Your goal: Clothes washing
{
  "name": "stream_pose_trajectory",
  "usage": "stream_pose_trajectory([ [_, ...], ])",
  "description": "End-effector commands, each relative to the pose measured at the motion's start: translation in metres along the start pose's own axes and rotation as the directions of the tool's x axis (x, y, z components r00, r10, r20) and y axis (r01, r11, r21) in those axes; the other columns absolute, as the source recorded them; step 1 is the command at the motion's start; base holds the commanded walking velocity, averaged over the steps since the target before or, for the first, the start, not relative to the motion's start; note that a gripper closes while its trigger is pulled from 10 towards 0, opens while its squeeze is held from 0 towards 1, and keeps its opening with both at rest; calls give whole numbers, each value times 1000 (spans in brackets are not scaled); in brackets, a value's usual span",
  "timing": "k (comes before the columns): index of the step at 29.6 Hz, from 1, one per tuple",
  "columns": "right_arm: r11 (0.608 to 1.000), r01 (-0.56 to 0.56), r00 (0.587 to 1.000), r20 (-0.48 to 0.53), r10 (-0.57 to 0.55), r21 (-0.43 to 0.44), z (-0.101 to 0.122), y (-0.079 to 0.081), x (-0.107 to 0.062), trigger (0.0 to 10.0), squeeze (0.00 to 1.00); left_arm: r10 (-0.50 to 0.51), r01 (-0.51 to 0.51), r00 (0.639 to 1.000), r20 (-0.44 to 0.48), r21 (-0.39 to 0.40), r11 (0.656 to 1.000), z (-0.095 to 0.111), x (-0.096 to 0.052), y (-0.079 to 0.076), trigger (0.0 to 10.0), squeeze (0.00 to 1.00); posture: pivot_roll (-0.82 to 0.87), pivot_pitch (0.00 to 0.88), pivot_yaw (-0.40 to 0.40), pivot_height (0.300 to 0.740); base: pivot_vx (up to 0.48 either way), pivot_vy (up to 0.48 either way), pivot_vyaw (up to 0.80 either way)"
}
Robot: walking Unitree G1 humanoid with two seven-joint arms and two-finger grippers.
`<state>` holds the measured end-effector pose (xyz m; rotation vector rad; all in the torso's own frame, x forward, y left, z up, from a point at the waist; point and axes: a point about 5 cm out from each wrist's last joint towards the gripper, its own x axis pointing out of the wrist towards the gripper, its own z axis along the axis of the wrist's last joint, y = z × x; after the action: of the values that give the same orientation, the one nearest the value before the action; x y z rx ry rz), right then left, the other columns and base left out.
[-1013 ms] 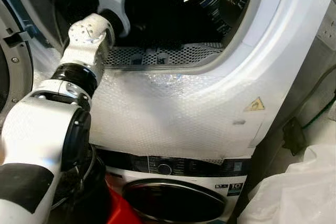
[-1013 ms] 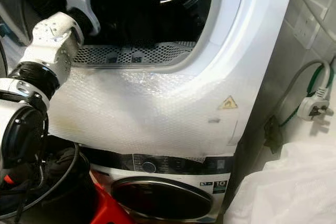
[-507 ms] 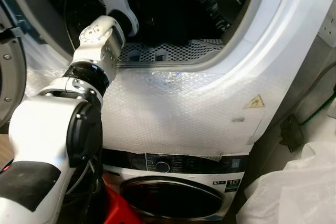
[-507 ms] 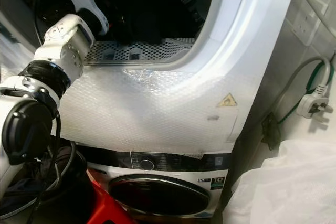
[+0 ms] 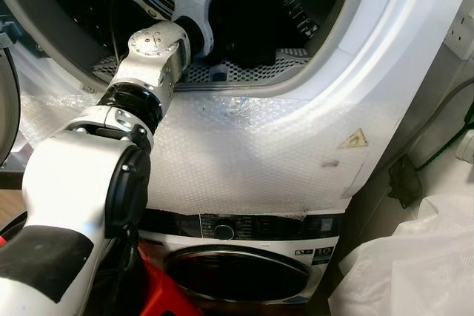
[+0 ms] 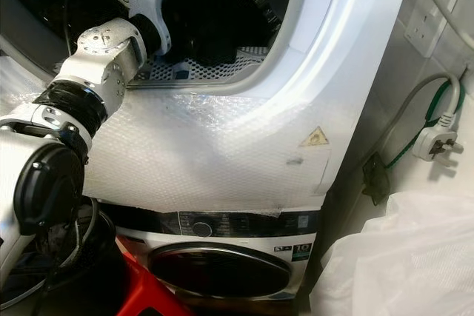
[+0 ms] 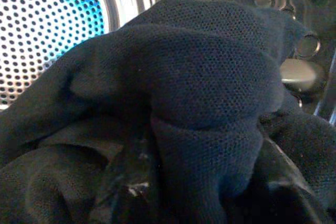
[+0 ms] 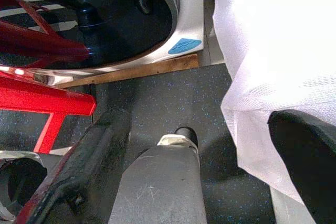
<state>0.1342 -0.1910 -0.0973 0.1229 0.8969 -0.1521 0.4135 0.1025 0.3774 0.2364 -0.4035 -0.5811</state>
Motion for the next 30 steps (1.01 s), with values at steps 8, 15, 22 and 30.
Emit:
stream_pose_trajectory([
  [8, 999, -32, 991, -127, 34, 19, -30, 15, -8, 10000, 0, 5, -2, 998, -64, 43, 999, -5, -6, 9, 10000, 1000, -106, 146, 99, 740, 0, 0, 0],
  [15, 999, -45, 991, -123, 48, 23, -27, 22, -6, 10000, 0, -16, 19, 998, -66, 42, 999, -2, -5, 8, 10000, 1000, -96, 141, 108, 740, 0, 0, 0],
  [22, 999, -46, 991, -126, 49, 28, -27, 25, -5, 10000, 0, -30, 35, 995, -91, 56, 998, -1, -5, 8, 10000, 1000, -83, 140, 112, 740, 0, 0, 0],
  [30, 998, -58, 989, -134, 61, 29, -27, 31, -5, 10000, 0, -72, 72, 996, -58, -12, 997, 6, -7, 12, 10000, 1000, -59, 131, 124, 740, 0, 0, 0],
])
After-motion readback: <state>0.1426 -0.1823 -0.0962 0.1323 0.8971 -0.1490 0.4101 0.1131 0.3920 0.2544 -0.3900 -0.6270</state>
